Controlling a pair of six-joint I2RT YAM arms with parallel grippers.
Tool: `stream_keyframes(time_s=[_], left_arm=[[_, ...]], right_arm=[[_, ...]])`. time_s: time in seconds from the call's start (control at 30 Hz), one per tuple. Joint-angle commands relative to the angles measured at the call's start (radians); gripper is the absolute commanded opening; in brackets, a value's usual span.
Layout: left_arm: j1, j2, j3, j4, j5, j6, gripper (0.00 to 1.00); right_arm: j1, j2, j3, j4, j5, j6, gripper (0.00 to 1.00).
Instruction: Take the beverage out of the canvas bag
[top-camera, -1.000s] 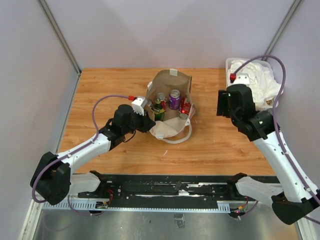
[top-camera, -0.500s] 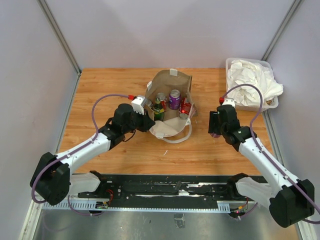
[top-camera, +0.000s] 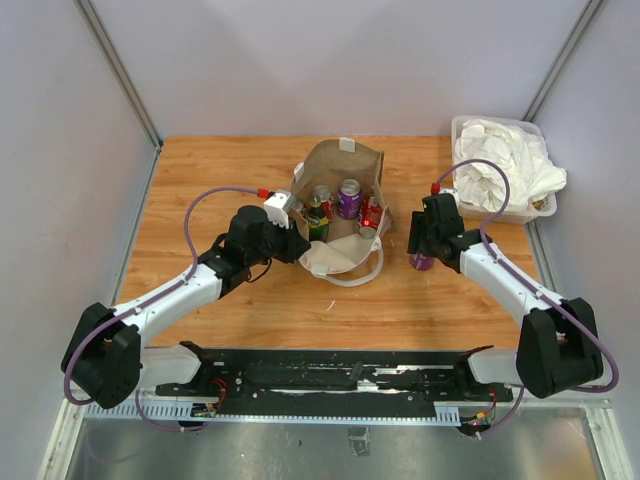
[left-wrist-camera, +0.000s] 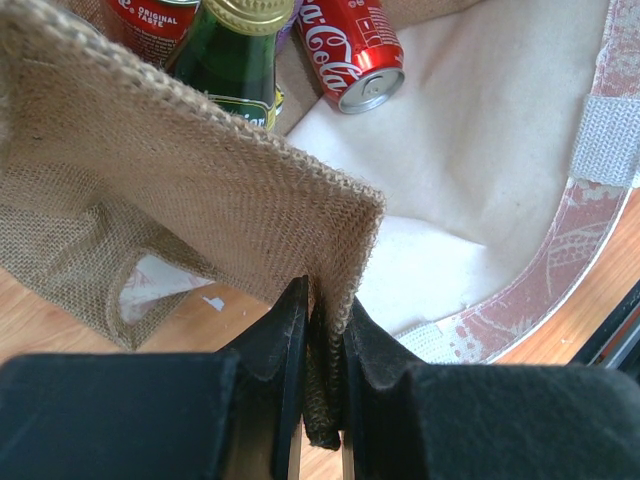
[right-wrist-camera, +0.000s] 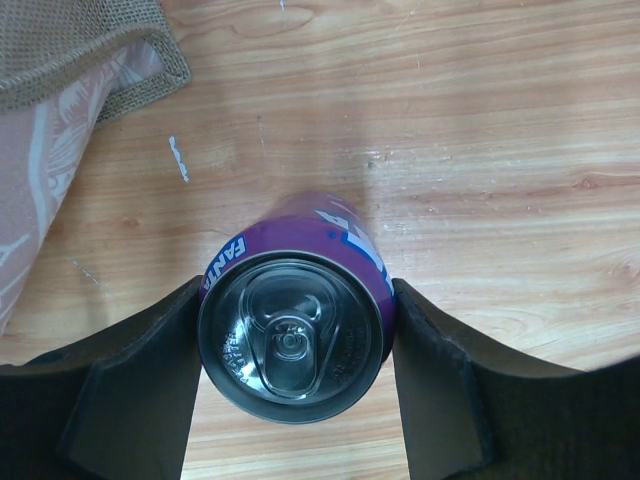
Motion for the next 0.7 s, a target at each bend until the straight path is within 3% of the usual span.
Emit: stream_keyframes(time_s=[0.0,0.03,0.1,0.17,0.2,0.23,0.43,0.67], left_arm=[[-0.005,0.027,0.005,-0.073,-0.041,0.017,0.02],[-0.004,0.028,0.005,-0.074,-0.040,0.017,0.02],[-0.005,0.030,0.005,-0.075,-0.038,0.017,0.02],[-0.005,0.031,0.005,-0.076,-0.037,0.017,0.02],[-0.005,0.031,0.005,-0.077,-0.037,0.017,0.02],[-0.004,0.030,0.005,-0.076,-0.036,0.019,0.02],[-0.005,0.031,0.004,-0.080,-0.034,0.021,0.00],[-0.006,0.023,-0.001,-0.070,-0.036,0.020,0.00]], right_arm=[[-0.016,0.005,0.066,-0.021,0.029,0.043,0.01],[-0.017,0.007,0.065,-0.024,0.029,0.048,0.03],[-0.017,0.011,0.067,-0.039,0.036,0.068,0.16],[-0.016,0.008,0.071,-0.061,0.048,0.094,0.49],[-0.015,0.003,0.072,-0.066,0.049,0.100,0.77],[-0.015,-0.003,0.074,-0.071,0.054,0.105,0.88],[-0.016,-0.035,0.129,-0.126,0.089,0.081,0.99],[0.079,-0.150,0.302,-0.229,0.195,0.035,0.92]])
